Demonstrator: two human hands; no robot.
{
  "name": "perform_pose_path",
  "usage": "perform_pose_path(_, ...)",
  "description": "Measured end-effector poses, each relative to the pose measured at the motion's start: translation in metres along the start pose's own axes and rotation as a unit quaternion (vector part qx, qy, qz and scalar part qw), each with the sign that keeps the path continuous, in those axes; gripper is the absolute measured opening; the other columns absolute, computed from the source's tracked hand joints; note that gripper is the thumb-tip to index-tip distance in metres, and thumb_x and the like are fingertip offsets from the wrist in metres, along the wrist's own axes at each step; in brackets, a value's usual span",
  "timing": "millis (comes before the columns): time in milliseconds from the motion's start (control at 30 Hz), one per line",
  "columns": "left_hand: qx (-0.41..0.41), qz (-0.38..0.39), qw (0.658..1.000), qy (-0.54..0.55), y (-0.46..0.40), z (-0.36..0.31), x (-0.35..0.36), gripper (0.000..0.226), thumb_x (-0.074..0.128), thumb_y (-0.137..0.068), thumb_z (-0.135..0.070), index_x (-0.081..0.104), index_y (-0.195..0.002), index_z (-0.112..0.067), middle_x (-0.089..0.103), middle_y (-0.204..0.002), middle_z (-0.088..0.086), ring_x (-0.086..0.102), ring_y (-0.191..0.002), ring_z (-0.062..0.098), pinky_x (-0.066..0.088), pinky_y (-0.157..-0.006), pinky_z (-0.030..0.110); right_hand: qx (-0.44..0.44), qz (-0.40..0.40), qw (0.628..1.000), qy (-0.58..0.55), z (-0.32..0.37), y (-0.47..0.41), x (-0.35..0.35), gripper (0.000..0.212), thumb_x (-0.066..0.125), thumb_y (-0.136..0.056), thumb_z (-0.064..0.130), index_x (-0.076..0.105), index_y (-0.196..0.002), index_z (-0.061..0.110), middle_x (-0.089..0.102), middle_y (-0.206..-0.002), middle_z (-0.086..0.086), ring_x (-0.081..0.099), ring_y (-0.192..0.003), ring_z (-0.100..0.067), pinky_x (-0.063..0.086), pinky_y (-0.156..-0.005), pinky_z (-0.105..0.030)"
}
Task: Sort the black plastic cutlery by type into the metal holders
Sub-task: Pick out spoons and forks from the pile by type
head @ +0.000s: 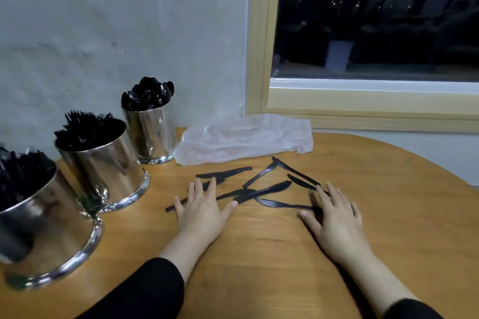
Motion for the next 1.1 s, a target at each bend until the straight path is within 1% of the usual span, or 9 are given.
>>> perform_pose_path(133,0.041,-0.007,0.999,-0.018,0.008,-0.027,0.014,0.082,0.018,-0.096,-0.078,0.016,-0.164,-0.033,0.003,-0.173,0.001,-0.001,-0.16,0.018,0.001,-0.127,0.055,-0.055,0.014,0.998,0.016,0.011,0.002,0.0,0.054,0.032,-0.098,0.067,0.043,-0.144,0.04,0.031,-0.16,0.013,0.023,-0.149,-0.013,0.018,-0.12,-0.043)
perform_pose_path(333,0.081,-0.036,0.996,-0.007,0.018,-0.071,0.021,0.071,0.02,-0.103,-0.068,0.015,-0.164,-0.033,0.003,-0.173,-0.005,0.0,-0.159,0.011,-0.001,-0.129,0.048,-0.096,-0.031,0.993,-0.055,0.015,0.004,-0.01,0.02,0.053,-0.099,0.046,0.068,-0.108,0.038,0.052,-0.109,0.022,0.05,-0.111,-0.008,0.033,-0.093,-0.032)
perform_pose_path(567,0.08,-0.039,0.996,0.01,0.011,-0.071,0.023,0.075,0.014,-0.1,-0.071,0.005,-0.165,-0.034,0.001,-0.173,-0.009,-0.002,-0.158,0.008,-0.001,-0.129,0.045,-0.076,0.03,0.994,-0.074,0.015,0.0,-0.011,0.007,0.048,-0.101,0.043,0.053,-0.102,0.038,0.046,-0.107,0.022,0.039,-0.108,-0.003,0.03,-0.088,-0.032)
perform_pose_path(700,0.097,-0.068,0.991,0.055,0.009,-0.071,0.019,0.11,-0.022,-0.069,-0.09,0.007,-0.163,-0.041,0.0,-0.169,-0.02,-0.008,-0.149,-0.006,-0.001,-0.127,0.038,-0.072,0.049,0.992,-0.093,0.015,-0.002,-0.007,0.011,0.05,-0.099,0.044,0.045,-0.09,0.04,0.045,-0.103,0.023,0.034,-0.099,-0.001,0.029,-0.084,-0.03)
perform_pose_path(733,0.105,-0.093,0.986,0.085,0.011,-0.07,0.013,0.111,-0.017,-0.069,-0.094,0.014,-0.162,-0.041,0.006,-0.164,-0.025,-0.004,-0.147,-0.009,0.001,-0.127,0.035,-0.068,0.052,0.991,-0.101,0.013,-0.003,-0.006,0.013,0.051,-0.099,0.043,0.044,-0.088,0.039,0.047,-0.102,0.023,0.036,-0.099,0.0,0.03,-0.086,-0.029)
perform_pose_path(800,0.115,-0.164,0.961,0.189,0.019,-0.065,-0.001,0.079,0.02,-0.093,-0.081,0.044,-0.152,-0.035,0.036,-0.149,-0.031,0.03,-0.142,-0.007,0.022,-0.121,0.033,-0.05,0.05,0.987,-0.143,0.01,-0.002,-0.008,0.011,0.054,-0.098,0.041,0.048,-0.089,0.037,0.053,-0.1,0.021,0.042,-0.099,0.002,0.033,-0.092,-0.026)
perform_pose_path(900,0.096,-0.247,0.91,0.319,0.028,-0.059,-0.018,0.039,0.047,-0.094,-0.048,0.077,-0.108,-0.027,0.065,-0.094,-0.034,0.059,-0.096,-0.007,0.044,-0.085,0.021,0.001,0.021,0.965,-0.26,0.01,-0.004,-0.018,0.012,0.06,-0.097,0.033,0.053,-0.087,0.032,0.062,-0.092,0.009,0.052,-0.092,-0.001,0.04,-0.085,-0.018)
perform_pose_path(1000,0.053,-0.153,0.888,0.43,0.016,-0.076,-0.005,0.024,0.059,-0.099,-0.036,0.076,-0.083,-0.033,0.071,-0.089,-0.024,0.065,-0.09,-0.001,0.043,-0.072,0.011,-0.007,0.012,0.955,-0.295,0.027,-0.013,-0.02,0.013,0.058,-0.098,0.033,0.05,-0.088,0.032,0.064,-0.087,0.006,0.055,-0.086,-0.002,0.042,-0.08,-0.017)
perform_pose_path(1100,0.011,-0.078,0.814,0.576,-0.003,-0.097,0.008,0.015,0.062,-0.099,-0.031,0.074,-0.09,-0.031,0.078,-0.081,-0.011,0.074,-0.082,0.009,0.052,-0.079,0.026,-0.07,-0.003,0.961,-0.268,0.053,-0.029,-0.017,0.007,0.057,-0.099,0.035,0.053,-0.094,0.033,0.062,-0.093,0.014,0.054,-0.091,0.001,0.041,-0.082,-0.012)
Point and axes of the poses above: each hand's wrist, its own y-axis away from the middle knuckle, its own x-axis out of the palm, z = x × y, the point moved 8 cm from there along -y, towards the middle knuckle
